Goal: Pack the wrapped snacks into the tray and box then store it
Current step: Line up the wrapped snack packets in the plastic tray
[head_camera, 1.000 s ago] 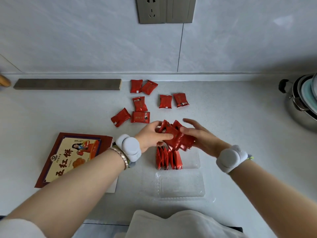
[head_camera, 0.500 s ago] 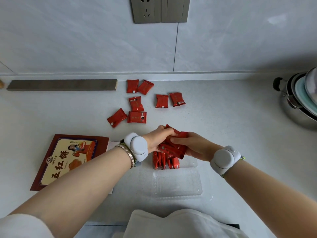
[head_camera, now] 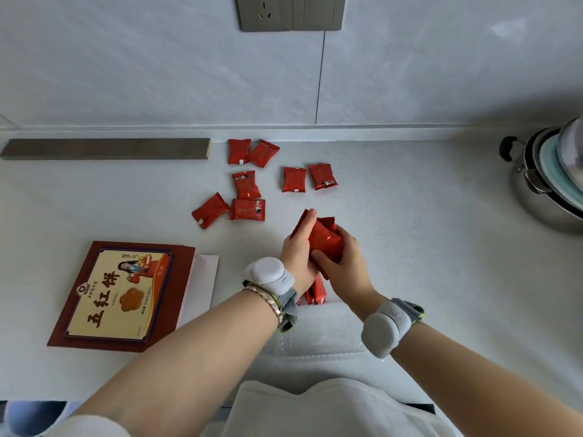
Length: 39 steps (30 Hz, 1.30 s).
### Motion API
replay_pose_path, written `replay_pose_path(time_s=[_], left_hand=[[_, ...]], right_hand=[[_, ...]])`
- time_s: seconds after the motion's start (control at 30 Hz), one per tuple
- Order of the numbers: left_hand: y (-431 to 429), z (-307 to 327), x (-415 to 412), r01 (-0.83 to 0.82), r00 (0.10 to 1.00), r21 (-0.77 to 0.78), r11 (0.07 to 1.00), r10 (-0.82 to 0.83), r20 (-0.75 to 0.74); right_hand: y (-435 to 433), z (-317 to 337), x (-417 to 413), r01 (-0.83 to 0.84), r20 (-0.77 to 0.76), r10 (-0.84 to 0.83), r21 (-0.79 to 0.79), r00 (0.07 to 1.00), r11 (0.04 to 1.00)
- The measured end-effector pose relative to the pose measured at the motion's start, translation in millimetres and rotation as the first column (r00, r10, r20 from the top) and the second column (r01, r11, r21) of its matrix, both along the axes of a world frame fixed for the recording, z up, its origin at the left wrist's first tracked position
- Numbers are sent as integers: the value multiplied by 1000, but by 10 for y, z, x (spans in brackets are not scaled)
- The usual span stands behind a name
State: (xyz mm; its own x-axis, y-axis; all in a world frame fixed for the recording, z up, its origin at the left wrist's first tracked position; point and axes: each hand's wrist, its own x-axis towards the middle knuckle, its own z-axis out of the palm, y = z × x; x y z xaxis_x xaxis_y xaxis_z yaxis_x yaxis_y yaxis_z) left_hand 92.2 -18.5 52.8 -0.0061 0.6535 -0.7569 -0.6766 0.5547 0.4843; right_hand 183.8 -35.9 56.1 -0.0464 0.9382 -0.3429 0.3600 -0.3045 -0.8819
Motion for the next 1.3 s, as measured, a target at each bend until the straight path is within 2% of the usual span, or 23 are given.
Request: replay_pose_path(time_s=[0.1, 0.2, 0.27, 0.33, 0.43, 0.47, 0.5, 0.53, 0.57, 0.6, 0.63, 0.67, 0.7, 0.73, 0.77, 0.83, 0.9, 0.97, 1.03, 1.1, 1.3], left_hand=[[-9, -29, -22, 93, 995, 25, 995, -92, -30], [-47, -21, -37, 214, 977, 83, 973, -211, -42], [-60, -14, -15, 302, 953, 69, 951, -298, -52], [-69, 15, -1, 367, 930, 43, 929, -366, -41], [-49, 43, 0, 493, 870, 66, 868, -493, -16], [-40, 73, 5, 531, 847, 65, 845, -528, -54], [-33, 78, -6, 564, 818, 51, 824, -548, -174], [-33, 61, -36, 611, 736, 17, 792, -559, -383], [-32, 27, -90, 675, 555, -31, 737, -534, -638], [-46, -6, -150, 754, 309, -84, 651, -465, -829], [-65, -26, -208, 835, 79, -148, 529, -382, -921], [-89, -43, -255, 896, -102, -223, 385, -310, -945], [-109, -71, -288, 923, -236, -298, 245, -251, -939], [-131, -90, -302, 918, -341, -372, 136, -206, -917], [-143, -109, -313, 898, -419, -436, 66, -182, -890], [-164, -136, -338, 860, -500, -510, 13, -181, -847], [-185, -184, -374, 826, -562, -561, -46, -136, -816], [-199, -224, -402, 773, -627, -618, -142, -18, -779], [-203, -246, -409, 730, -664, -657, -186, 31, -747], [-201, -257, -410, 712, -679, -677, -186, 63, -731], [-198, -262, -410, 667, -717, -717, -202, 90, -692]], right_hand=[[59, 82, 44, -75, 35, 78, -66, 996, 995], [173, 151, 129, -137, -17, 137, -235, 990, 962], [219, 134, 163, -175, -30, 175, -321, 984, 931], [210, 102, 172, -193, -41, 191, -343, 981, 919], [181, 26, 252, -102, 8, 110, -303, 994, 947], [175, 6, 297, -49, 15, 55, -290, 998, 956], [171, -28, 341, 1, 11, 2, -286, 1000, 958], [156, -50, 381, 35, 1, -36, -287, 999, 957], [148, -77, 410, 52, -14, -59, -296, 998, 954], [129, -88, 419, 59, -32, -72, -308, 997, 949], [109, -111, 418, 63, -49, -83, -321, 995, 945], [90, -142, 409, 73, -51, -94, -322, 994, 944], [78, -180, 396, 91, -26, -103, -295, 994, 951], [55, -199, 378, 119, 12, -119, -241, 993, 963], [35, -225, 363, 152, 38, -147, -176, 988, 973], [-30, -265, 327, 192, 32, -190, -64, 981, 979], [-114, -357, 291, 153, 46, -153, 13, 987, 988], [-184, -418, 247, 27, 208, -34, 39, 977, 999], [-220, -445, 220, -86, 415, 78, 2, 907, 996], [-226, -423, 197, -133, 555, 136, -45, 821, 990], [-127, -314, 214, -253, 747, 212, -60, 631, 966]])
